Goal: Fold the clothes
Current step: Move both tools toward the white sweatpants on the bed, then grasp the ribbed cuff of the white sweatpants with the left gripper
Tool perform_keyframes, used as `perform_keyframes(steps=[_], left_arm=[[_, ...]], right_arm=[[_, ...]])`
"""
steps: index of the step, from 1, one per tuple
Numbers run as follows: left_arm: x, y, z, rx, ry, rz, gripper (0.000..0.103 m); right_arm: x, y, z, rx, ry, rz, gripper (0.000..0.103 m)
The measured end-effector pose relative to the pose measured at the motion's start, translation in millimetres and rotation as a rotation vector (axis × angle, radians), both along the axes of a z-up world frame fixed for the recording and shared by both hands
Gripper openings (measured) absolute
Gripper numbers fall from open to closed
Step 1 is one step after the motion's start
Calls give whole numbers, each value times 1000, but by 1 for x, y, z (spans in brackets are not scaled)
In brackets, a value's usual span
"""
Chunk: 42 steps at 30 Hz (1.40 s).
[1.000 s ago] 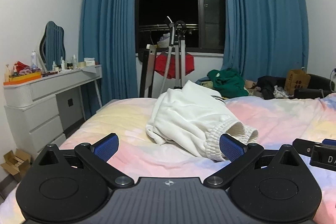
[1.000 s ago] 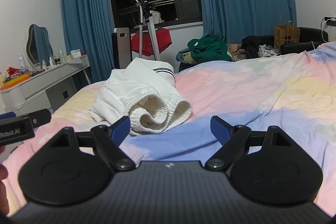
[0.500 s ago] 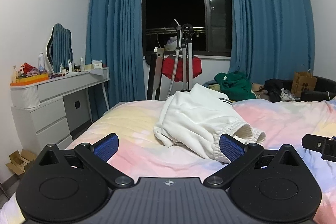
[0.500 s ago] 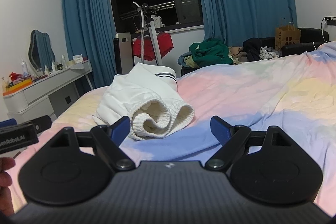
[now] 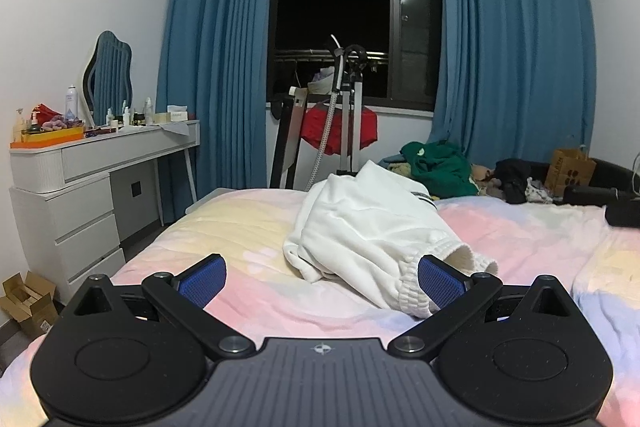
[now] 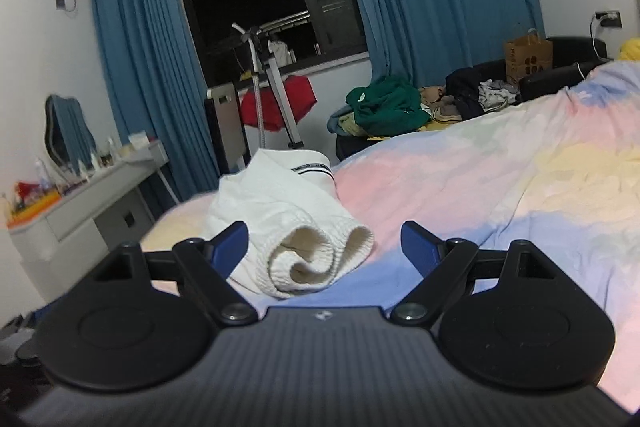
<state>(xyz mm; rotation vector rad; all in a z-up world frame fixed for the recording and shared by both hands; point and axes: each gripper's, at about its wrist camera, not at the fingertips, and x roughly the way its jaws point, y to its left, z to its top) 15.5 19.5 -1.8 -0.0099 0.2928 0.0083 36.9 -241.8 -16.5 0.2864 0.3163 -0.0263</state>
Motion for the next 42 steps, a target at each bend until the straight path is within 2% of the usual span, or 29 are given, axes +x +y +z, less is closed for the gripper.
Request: perform_keyframes(steps=[4, 8, 12, 17, 20, 24, 26, 30, 32, 35, 37, 39, 42], left_arm=[[3, -6, -8, 18, 17, -30, 103], [16, -22, -30, 75, 99, -151, 99], [43, -47, -51, 139, 159, -188, 98], [92, -88, -57, 255, 129, -207, 98], [129, -108, -57, 273, 117, -200, 97], [178, -135, -62, 286, 122, -172, 97], [202, -145, -69, 291, 154, -150, 91], [238, -150, -83, 288, 217, -86, 71], [246, -148, -85, 263, 228, -62, 64], [245, -145, -83, 283, 230, -74, 55], [239, -144, -80, 314, 214, -79, 41], [233, -142, -73, 312, 211, -70, 25], [219, -134, -58, 290, 223, -90, 19]], right_arm=[[4, -2, -14, -47, 47, -4, 85], [10, -22, -30, 15, 108, -25, 85], [12, -39, -46, 28, 135, -70, 85], [24, -61, -63, 122, 160, -110, 85], [31, -68, -73, 162, 163, -113, 85], [47, -74, -89, 196, 211, -102, 84], [54, -76, -95, 221, 213, -104, 84], [63, -81, -103, 249, 221, -109, 84], [66, -81, -105, 255, 223, -113, 84], [65, -81, -102, 248, 193, -108, 84], [66, -80, -103, 241, 185, -109, 84], [67, -78, -102, 232, 182, -105, 84], [64, -71, -99, 179, 162, -116, 84]])
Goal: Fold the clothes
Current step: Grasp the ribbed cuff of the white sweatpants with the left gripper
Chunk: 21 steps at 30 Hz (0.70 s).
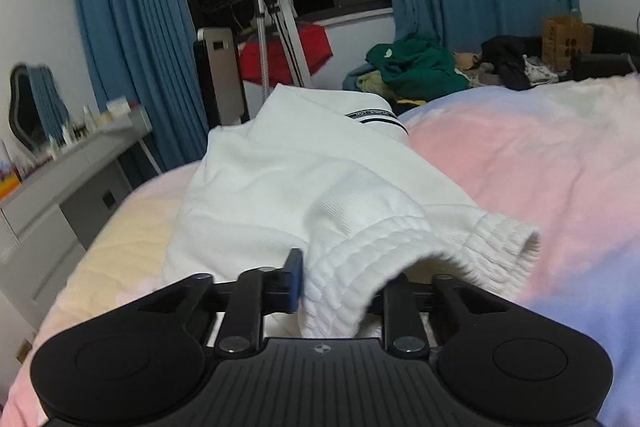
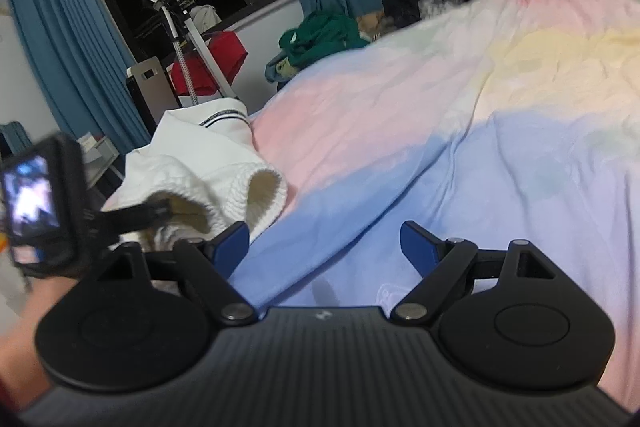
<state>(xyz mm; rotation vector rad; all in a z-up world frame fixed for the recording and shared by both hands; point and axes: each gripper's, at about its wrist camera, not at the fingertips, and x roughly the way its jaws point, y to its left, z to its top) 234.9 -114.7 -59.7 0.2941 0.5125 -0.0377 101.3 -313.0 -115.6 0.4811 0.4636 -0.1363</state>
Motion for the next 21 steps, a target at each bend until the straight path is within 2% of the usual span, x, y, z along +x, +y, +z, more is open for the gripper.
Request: perform_keyframes(steps=[3, 6, 9, 13, 16, 17, 21], left_arm=[[-26, 14, 21, -15, -25, -31, 17], [-53, 44, 49, -64, -50, -48, 16], [-84, 84, 76, -160, -61, -62, 15], [-118, 151, 99, -295, -21, -70, 14], [-127, 199, 95, -365, 36, -7, 12], [-127, 213, 89, -374, 50, 22, 11], [-125, 261, 55, -511, 112, 119, 11]], right_arm=[[-4, 8, 6, -69, -33, 0, 84], [-6, 13, 11, -102, -68, 13, 84], [-11, 20, 17, -146, -100, 35, 84], [-12, 36, 19, -189, -101, 123, 84], [-13, 53, 21, -198, -84, 225, 83], [-14, 61, 22, -207, -79, 261, 83], [-18, 88, 21, -254, -49, 395, 82]])
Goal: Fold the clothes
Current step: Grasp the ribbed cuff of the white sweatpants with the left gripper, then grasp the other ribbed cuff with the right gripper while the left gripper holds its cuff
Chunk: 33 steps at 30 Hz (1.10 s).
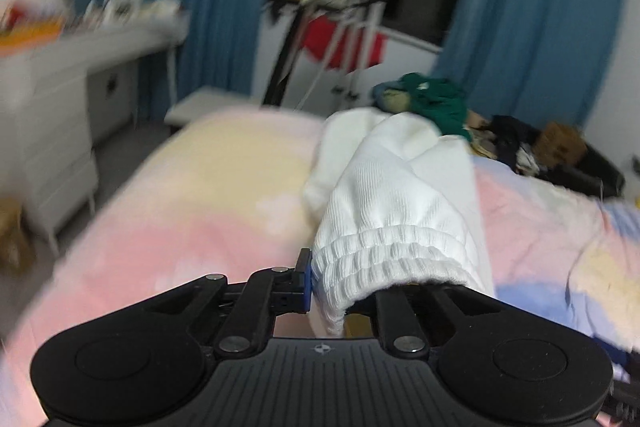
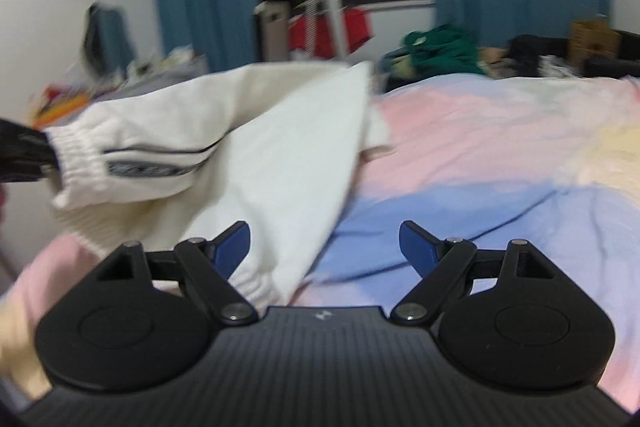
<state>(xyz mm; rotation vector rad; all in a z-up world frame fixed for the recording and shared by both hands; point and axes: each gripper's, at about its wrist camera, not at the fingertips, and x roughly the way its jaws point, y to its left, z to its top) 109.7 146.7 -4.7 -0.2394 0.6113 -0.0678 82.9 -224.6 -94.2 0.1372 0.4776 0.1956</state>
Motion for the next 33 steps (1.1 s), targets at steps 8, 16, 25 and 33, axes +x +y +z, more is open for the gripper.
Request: perform_keyframes(steps=[8, 16, 25, 33], left_arm=[[-10, 26, -22, -12, 36, 3, 12], [11, 15, -28, -37, 73, 28, 15], [18, 9, -33, -1, 87, 40, 17], [20, 0, -39, 42, 93, 54, 18]], right_arm=[[11, 44, -20, -85, 134, 175, 77], [9, 80, -32, -238, 144, 289, 69], [20, 72, -32, -216, 76, 65, 62], [33, 80, -44, -163, 86, 47, 50]])
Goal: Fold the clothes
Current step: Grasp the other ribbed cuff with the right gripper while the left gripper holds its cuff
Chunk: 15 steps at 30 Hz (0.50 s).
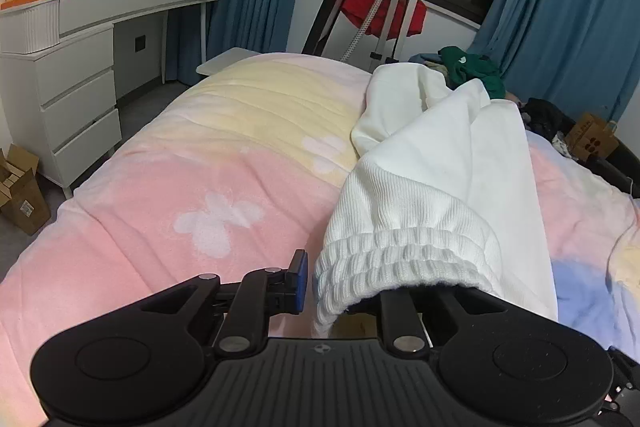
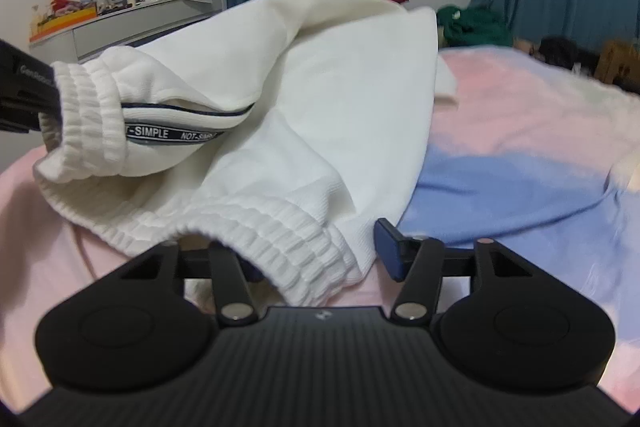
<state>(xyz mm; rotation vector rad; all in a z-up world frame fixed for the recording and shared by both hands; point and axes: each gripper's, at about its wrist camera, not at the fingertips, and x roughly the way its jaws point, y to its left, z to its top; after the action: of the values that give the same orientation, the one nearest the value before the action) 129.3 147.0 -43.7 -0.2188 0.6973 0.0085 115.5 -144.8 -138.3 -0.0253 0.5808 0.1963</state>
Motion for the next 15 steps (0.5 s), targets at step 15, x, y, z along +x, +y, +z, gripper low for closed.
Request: perform_keyframes(steps=[15], left_arm=[[-37, -9, 10, -36, -8, -15, 38]], right_arm=[[-12, -8, 21, 82, -40, -20, 20]])
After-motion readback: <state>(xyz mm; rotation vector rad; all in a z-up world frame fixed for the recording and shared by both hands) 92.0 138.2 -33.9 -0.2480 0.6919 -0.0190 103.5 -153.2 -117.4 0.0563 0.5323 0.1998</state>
